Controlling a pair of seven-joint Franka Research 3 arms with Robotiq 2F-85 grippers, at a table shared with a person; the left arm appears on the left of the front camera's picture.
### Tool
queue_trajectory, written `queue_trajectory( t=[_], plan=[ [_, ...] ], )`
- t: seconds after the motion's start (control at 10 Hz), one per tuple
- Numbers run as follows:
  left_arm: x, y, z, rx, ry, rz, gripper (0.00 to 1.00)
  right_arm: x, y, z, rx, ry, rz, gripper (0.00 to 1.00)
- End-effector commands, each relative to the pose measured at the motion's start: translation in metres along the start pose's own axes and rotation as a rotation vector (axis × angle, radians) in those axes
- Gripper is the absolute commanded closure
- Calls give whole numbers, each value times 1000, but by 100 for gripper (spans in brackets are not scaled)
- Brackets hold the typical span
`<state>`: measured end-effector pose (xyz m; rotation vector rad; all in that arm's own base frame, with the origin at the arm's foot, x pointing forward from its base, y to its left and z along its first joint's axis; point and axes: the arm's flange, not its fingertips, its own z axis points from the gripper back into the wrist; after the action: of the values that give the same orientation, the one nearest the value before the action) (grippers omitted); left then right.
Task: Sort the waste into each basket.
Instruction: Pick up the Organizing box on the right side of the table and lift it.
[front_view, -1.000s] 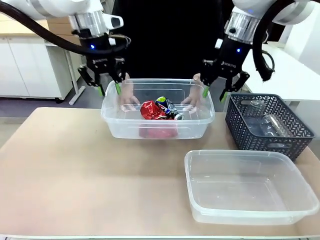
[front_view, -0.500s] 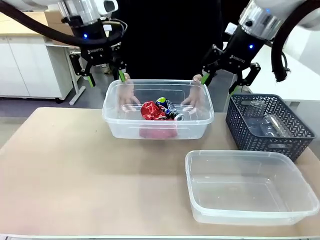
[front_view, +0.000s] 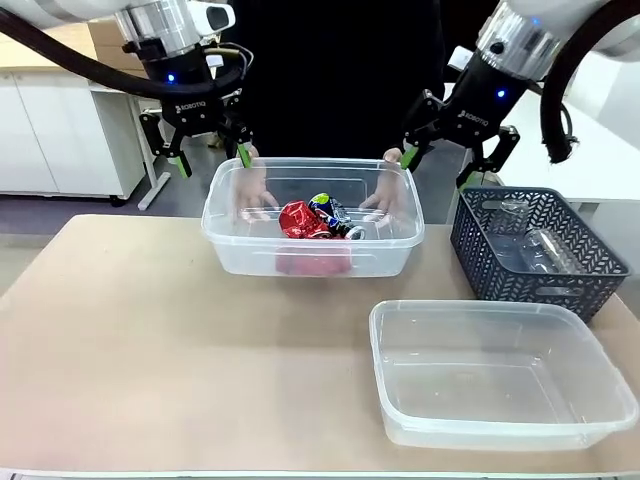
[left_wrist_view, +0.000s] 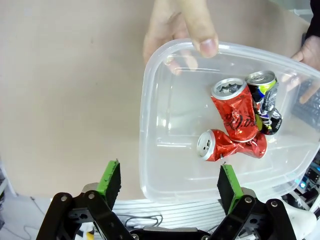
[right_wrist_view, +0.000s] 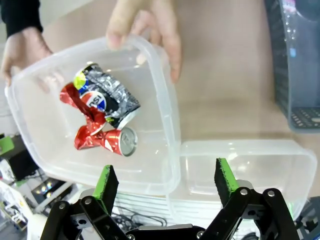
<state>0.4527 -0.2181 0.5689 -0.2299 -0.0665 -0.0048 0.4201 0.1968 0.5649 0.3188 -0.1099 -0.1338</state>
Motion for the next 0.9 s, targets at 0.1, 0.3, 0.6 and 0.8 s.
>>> queue_trajectory(
  t=[0.1, 0.3, 0.6, 0.8],
  plan=[
    [-1, 0, 3, 9, 1, -1, 0, -1, 2, 3, -6, -6, -13, 0],
    [-1, 0, 3, 9, 1, -1, 0, -1, 2, 3, -6, -6, -13, 0],
    [4, -55, 4, -132, -27, -43, 0, -37, -38, 23, -45, -62, 42, 0],
    [-11, -126, -35, -181, 56, 108, 0, -84, -125, 28, -114, -32, 192, 0]
  ],
)
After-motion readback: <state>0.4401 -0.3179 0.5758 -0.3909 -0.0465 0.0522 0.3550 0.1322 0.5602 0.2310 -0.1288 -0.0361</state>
